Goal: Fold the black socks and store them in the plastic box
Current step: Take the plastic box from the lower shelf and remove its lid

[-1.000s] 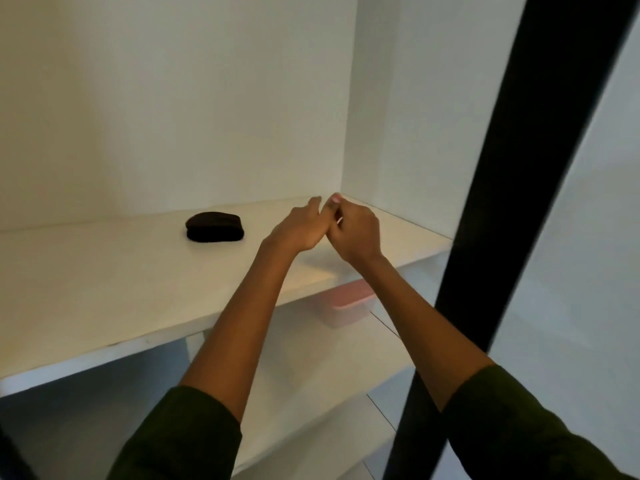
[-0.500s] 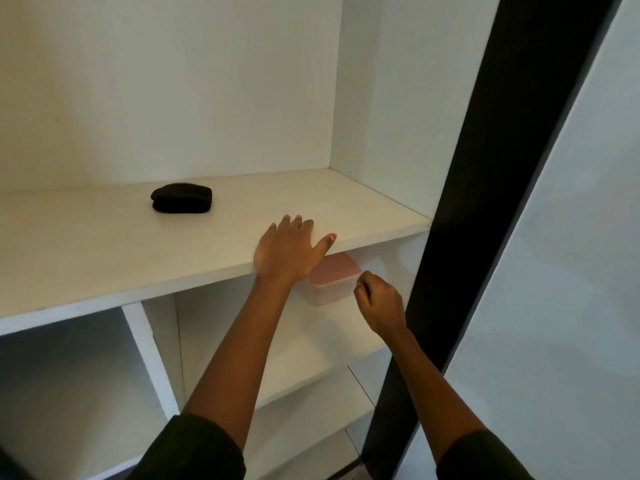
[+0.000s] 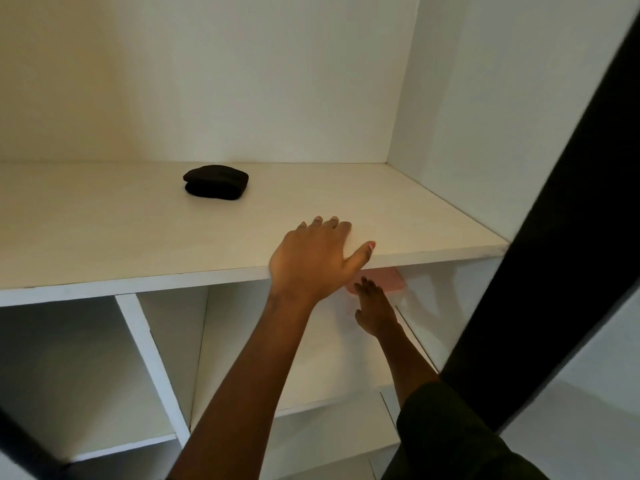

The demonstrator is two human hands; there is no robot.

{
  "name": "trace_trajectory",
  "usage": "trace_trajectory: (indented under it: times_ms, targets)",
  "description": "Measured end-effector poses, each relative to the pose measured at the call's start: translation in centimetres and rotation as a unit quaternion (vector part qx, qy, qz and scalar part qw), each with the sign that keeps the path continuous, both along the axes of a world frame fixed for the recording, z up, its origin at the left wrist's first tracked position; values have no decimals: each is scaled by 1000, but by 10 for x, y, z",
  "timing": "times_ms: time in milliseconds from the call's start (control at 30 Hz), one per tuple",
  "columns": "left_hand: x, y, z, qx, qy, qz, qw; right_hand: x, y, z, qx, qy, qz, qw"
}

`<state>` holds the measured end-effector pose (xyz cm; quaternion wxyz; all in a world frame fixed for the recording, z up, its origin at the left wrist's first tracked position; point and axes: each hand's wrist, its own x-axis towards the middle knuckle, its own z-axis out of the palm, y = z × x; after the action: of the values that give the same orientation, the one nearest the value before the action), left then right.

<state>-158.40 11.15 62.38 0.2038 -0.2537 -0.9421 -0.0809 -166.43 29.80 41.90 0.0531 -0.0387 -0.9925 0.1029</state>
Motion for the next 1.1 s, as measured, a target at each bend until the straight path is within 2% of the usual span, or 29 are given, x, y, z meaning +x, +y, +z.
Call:
trace_trajectory:
  times_ms: [200,300,400,767,867,1100]
  targets:
    - [-3,1,-4,15,6,11,1000,-34,-1,-22,54,-2,32,998]
    - [-4,1,-4,13,24,0,1000,-38,0,-26,72,62,12,995]
    - [0,1,-4,-1,22,-7,1000,-34,-3,-22,25,91,4,996]
    - [5,0,2,-8,9,1,1000,12,-27,29,35,58,12,998]
    - [8,-2,5,-2,-12,-8,1000,33,-33,50,29,61,14,998]
    - [3,-9,12,5,-126,-62,990,99,-55,101,-26,59,-11,998]
